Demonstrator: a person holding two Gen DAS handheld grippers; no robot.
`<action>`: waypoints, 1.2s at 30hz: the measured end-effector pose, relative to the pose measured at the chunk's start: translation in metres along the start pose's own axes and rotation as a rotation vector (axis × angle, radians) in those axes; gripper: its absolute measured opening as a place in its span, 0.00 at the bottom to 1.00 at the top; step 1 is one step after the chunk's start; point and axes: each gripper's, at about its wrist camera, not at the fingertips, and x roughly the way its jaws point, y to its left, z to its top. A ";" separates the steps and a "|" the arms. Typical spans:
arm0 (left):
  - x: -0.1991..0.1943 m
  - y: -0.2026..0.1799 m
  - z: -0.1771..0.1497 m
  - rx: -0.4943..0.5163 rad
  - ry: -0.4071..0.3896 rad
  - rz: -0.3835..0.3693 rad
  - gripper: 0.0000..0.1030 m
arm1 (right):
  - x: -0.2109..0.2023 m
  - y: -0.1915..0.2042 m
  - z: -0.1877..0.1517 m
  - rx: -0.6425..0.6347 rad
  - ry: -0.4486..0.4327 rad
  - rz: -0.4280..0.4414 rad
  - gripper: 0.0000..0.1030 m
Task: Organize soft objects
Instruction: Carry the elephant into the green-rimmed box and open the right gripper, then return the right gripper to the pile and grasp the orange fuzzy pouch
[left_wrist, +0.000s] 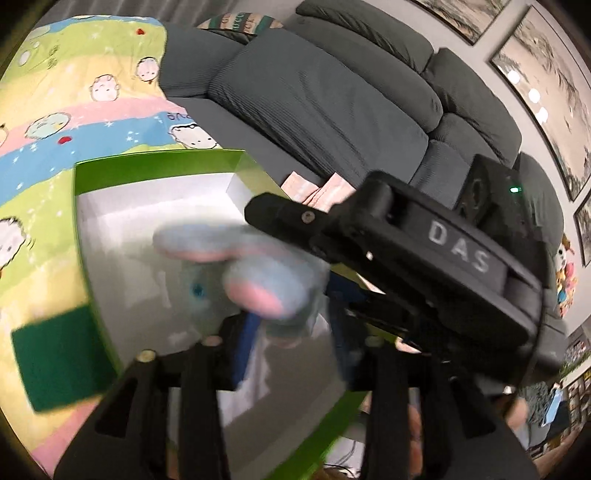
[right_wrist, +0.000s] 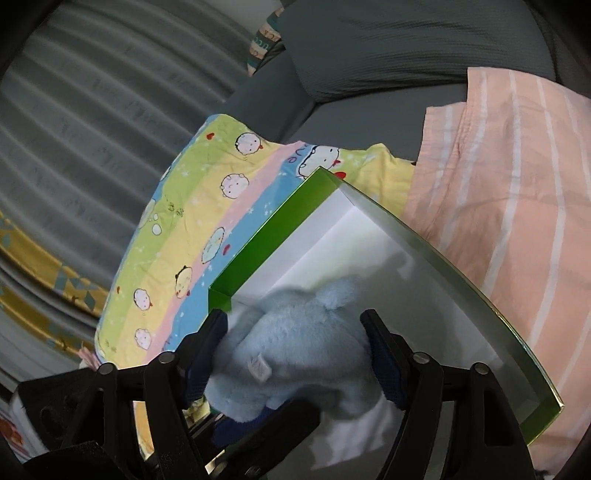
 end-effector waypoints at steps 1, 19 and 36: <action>-0.004 0.000 -0.002 -0.009 -0.002 -0.001 0.59 | 0.000 0.003 -0.001 -0.010 0.003 0.004 0.82; -0.176 0.038 -0.098 -0.195 -0.237 0.503 0.78 | -0.023 0.090 -0.052 -0.246 -0.009 0.155 0.93; -0.265 0.150 -0.194 -0.619 -0.329 0.721 0.76 | 0.060 0.188 -0.165 -0.526 0.369 0.273 0.93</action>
